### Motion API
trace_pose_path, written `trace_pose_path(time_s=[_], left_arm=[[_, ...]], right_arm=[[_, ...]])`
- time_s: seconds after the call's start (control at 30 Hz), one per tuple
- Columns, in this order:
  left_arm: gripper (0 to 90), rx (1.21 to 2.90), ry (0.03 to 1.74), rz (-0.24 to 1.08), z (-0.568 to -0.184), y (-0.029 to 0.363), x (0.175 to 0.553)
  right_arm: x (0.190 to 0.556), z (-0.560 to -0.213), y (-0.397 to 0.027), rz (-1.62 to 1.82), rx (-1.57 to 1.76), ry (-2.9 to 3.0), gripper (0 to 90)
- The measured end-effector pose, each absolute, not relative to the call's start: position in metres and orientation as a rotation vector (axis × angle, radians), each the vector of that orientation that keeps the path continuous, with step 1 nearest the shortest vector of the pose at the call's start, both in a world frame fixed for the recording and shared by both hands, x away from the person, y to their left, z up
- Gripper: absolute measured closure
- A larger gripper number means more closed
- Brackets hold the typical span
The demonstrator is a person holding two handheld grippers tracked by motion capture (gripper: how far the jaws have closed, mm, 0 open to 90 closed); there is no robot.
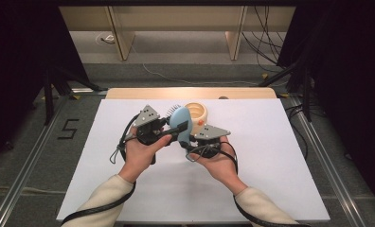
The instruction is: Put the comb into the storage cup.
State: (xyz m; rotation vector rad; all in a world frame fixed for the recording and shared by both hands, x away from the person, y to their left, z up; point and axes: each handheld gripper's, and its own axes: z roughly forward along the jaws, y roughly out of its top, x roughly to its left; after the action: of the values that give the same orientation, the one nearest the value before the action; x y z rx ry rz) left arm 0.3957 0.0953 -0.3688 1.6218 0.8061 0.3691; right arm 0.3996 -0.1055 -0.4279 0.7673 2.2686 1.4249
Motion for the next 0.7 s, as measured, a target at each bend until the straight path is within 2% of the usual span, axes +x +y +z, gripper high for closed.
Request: trace_pose_path(time_s=[0.17,0.5,0.7], left_arm=[[52.2,1.625,0.808,0.384,-0.3690,0.0963,0.3962],[52.3,1.629,0.816,0.436,-0.3666,0.0987,0.3959],[52.2,1.633,0.812,0.469,-0.3648,0.1004,0.3958]], right_arm=[[0.4013,-0.4269,-0.1078,1.449,0.805,2.260,55.7],[0.4031,-0.4287,-0.1094,1.478,0.855,2.277,42.0],[0.4023,-0.4272,-0.1110,1.491,0.890,2.254,28.4]])
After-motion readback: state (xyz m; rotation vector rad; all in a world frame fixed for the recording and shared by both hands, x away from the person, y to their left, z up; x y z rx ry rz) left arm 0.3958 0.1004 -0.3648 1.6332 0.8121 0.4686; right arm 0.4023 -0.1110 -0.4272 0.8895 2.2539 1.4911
